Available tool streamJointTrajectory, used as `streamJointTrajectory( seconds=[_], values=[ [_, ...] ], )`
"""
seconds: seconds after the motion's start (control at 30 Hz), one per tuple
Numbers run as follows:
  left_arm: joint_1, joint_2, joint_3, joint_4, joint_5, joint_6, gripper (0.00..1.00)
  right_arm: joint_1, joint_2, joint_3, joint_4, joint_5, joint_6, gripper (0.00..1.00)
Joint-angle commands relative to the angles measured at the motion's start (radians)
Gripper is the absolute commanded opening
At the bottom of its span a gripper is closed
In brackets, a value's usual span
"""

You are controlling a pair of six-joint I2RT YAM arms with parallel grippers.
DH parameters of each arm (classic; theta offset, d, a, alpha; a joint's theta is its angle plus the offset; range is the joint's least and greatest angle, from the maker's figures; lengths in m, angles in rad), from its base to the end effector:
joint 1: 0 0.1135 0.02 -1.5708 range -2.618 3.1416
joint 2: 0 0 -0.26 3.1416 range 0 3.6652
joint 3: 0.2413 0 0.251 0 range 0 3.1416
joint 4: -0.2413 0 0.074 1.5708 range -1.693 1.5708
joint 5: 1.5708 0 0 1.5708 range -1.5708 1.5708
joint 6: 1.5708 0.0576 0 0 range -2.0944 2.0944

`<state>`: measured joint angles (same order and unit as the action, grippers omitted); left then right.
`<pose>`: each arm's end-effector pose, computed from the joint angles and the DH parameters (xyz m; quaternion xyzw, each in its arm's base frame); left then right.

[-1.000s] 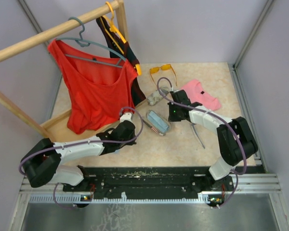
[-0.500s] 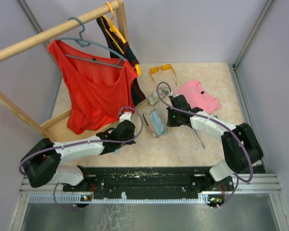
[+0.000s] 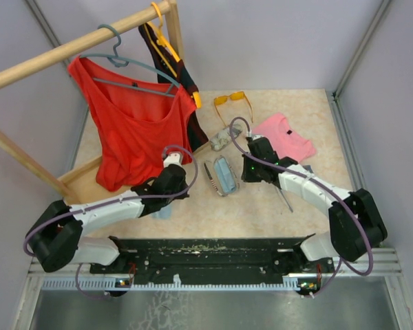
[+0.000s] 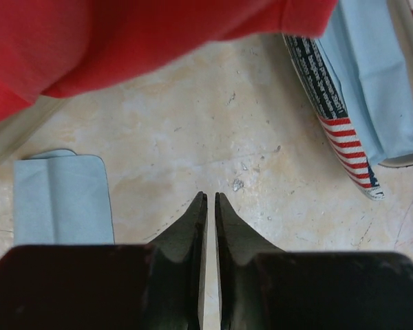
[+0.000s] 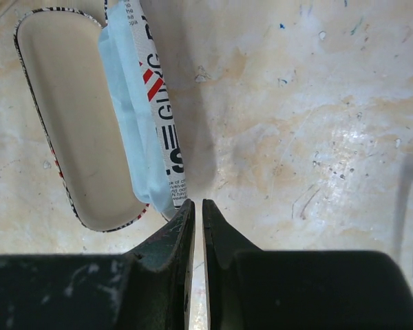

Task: Organize the sunglasses
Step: Adjust the sunglasses case at the center of the board, then adjust the sunglasses at the center of the board.

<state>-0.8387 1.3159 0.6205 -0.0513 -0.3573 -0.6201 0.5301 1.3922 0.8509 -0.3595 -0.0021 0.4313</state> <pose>0.1981 -0.1903 0.1681 0.0276 0.9041 -0.1412 0.4024 0.2547 0.1494 0.1920 -0.0470 0.9432 0.1529 0.2911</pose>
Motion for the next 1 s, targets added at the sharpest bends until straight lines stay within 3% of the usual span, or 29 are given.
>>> streamJointTrajectory(
  seconds=[0.0, 0.2, 0.37, 0.63, 0.8, 0.97],
  values=[
    [0.031, -0.04, 0.028, 0.029, 0.035, 0.029, 0.15, 0.011, -0.058, 0.022, 0.006, 0.061, -0.005, 0.1],
    [0.055, -0.033, 0.024, 0.033, 0.061, 0.026, 0.15, 0.011, -0.017, 0.08, -0.006, 0.083, -0.026, 0.11],
    [0.057, -0.048, 0.021, 0.012, 0.062, 0.028, 0.15, 0.012, -0.028, 0.095, -0.064, 0.2, -0.017, 0.11],
    [0.057, -0.141, 0.002, -0.039, 0.052, 0.03, 0.21, -0.018, -0.155, 0.055, -0.205, 0.449, 0.075, 0.26],
    [0.056, -0.166, 0.005, -0.053, 0.069, 0.026, 0.22, -0.157, -0.257, -0.042, -0.129, 0.355, 0.137, 0.28],
    [0.057, -0.174, 0.02, -0.076, 0.074, 0.033, 0.22, -0.246, -0.24, -0.025, -0.135, 0.321, 0.106, 0.28]
  ],
)
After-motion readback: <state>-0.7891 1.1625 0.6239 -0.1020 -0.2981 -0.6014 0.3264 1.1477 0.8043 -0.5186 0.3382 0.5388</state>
